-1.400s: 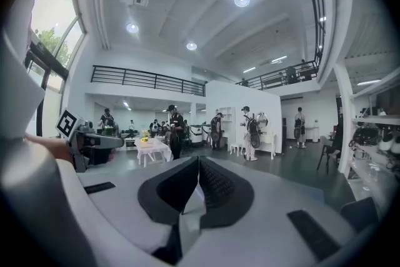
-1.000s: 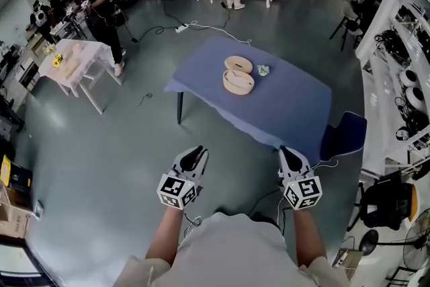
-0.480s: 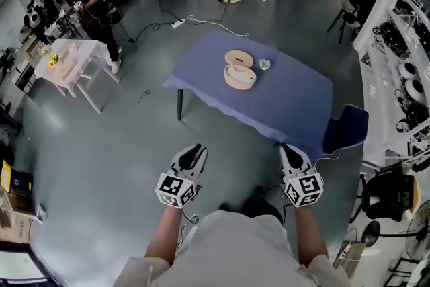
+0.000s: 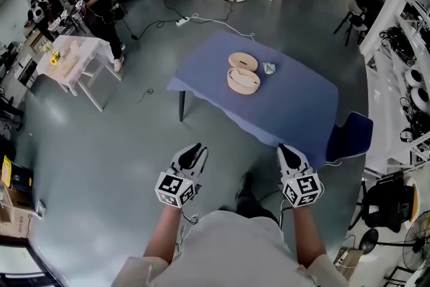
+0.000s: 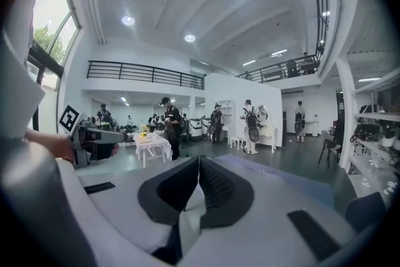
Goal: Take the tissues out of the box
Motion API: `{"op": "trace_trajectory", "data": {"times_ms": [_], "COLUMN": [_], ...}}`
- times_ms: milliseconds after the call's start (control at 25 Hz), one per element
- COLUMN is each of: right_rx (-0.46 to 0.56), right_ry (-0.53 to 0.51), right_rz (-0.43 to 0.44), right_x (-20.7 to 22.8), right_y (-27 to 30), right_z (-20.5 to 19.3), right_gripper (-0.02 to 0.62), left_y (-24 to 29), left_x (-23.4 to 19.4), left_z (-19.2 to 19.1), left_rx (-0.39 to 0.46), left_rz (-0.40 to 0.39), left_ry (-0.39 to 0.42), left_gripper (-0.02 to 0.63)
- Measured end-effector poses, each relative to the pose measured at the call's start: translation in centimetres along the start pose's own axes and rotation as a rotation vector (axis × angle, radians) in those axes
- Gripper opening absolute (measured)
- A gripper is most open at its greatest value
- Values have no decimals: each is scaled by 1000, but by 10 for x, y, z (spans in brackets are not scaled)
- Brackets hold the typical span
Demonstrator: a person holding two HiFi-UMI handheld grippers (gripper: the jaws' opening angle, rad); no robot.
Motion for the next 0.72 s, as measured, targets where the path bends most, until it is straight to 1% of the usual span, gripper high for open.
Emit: {"op": "trace_trajectory", "data": {"times_ms": [280,560,720], "right_rx": [-19,-47,-56], "right_ry": [-2,-15,-5], "right_rz": [43,102,132], "right_x": [39,78,104], "right_y": [58,128,167], "right_z": [3,12,15], "right_gripper": [31,31,30], "left_y": [55,116,152], "left_x": [-26,-58,-69], "left_z": [14,27,37], "left_rx": [-2,-5,-1], "left_rz": [15,38,42], "left_ry": [17,-5,0], "left_gripper": [91,94,95]}}
Point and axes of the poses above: the fingertips, and each gripper's own axes: y forward along the fingers, x to its right, z out of its top, the point moved 8 cm from there along -y, backward along the fingers, and after that the axes turned 8 degrees about -z, right-handed, at the moved point
